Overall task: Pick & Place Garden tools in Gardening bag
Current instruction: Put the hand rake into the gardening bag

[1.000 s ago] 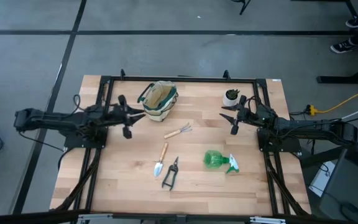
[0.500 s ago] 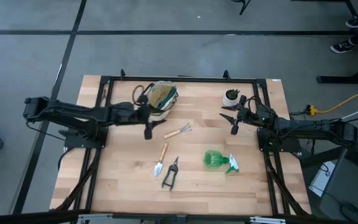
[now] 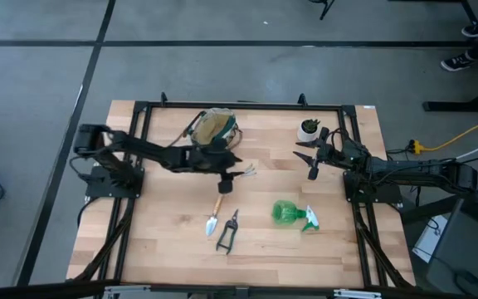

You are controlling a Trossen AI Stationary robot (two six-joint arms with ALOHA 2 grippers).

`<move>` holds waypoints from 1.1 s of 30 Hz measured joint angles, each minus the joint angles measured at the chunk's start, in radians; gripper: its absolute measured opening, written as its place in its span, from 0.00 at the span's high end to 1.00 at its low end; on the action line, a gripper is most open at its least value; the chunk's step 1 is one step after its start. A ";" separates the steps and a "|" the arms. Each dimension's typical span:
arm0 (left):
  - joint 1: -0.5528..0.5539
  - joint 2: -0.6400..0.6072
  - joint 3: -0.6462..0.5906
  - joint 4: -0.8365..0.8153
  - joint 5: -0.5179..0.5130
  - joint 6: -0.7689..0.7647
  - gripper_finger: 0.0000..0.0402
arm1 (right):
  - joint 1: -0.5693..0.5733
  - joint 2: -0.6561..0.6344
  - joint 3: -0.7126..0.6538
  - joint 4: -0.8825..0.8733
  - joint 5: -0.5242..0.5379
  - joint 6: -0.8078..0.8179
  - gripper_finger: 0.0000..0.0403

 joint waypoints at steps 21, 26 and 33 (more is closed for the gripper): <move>0.003 0.245 0.147 -0.273 -0.014 -0.017 0.51 | 0.000 0.000 0.000 0.000 0.000 0.000 0.61; 0.003 0.245 0.147 -0.315 -0.018 -0.027 0.51 | 0.000 0.000 0.000 0.000 0.000 0.000 0.61; 0.003 0.249 0.147 -0.321 -0.019 -0.070 0.51 | 0.000 0.000 0.000 0.000 0.000 0.000 0.61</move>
